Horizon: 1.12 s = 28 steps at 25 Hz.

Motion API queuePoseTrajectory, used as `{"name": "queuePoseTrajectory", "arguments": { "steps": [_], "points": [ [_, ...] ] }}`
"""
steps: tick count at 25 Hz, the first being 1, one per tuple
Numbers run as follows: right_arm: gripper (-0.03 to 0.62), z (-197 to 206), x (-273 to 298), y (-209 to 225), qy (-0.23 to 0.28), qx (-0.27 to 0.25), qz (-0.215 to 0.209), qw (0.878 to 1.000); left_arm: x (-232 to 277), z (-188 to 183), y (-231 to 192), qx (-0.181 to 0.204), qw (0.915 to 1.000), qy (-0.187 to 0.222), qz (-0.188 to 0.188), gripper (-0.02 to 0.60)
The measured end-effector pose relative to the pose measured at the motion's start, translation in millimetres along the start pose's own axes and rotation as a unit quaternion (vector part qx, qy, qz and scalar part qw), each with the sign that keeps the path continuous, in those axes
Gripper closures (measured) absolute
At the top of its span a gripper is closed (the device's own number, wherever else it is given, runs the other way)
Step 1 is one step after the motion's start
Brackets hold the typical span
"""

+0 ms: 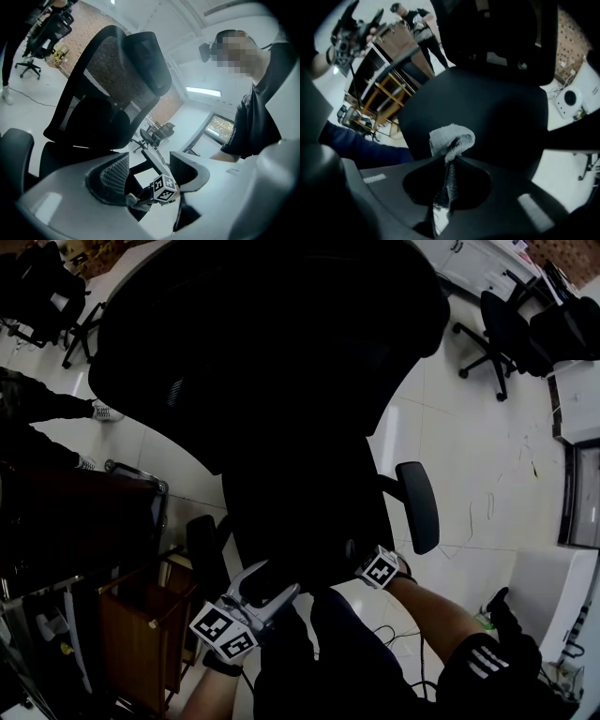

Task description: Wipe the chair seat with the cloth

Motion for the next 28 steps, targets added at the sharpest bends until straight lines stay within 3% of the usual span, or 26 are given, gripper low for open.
{"name": "queuePoseTrajectory", "arguments": {
  "steps": [4,7,12,15,21,25,28],
  "points": [
    [0.565,-32,-26,-51,0.078,-0.019,-0.061,0.995,-10,-5,19,-0.012,0.9997,0.013,-0.018,0.285],
    [0.565,-53,-59,-80,0.127,-0.05,-0.085,0.987,-23,-12,34,-0.018,0.9989,0.026,-0.034,0.285],
    [0.565,-74,-140,-105,0.233,-0.036,-0.091,0.968,-38,-34,74,0.031,0.998,0.034,-0.043,0.285],
    [0.565,-86,-187,-110,0.302,-0.024,-0.068,0.951,-50,-49,88,0.037,0.9969,0.062,-0.031,0.285],
    [0.565,-81,-271,-138,0.416,0.001,-0.03,0.909,-87,-55,127,0.086,0.9927,0.084,-0.004,0.285],
    [0.565,-54,-300,-216,0.469,-0.01,-0.011,0.883,-148,-23,163,0.105,0.9898,0.096,0.008,0.285],
    [0.565,-29,-319,-289,0.52,-0.004,-0.003,0.854,-200,5,190,0.121,0.9874,0.101,0.019,0.285]
  ]
}}
Point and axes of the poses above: the fingertips, and each gripper's own axes: x forward along the fingers, y to its right, z out of its underside, the point moved 10 cm from there along -x, backward along the fingers, and after that the axes turned 2 degrees about -y, right-handed, at the moved point
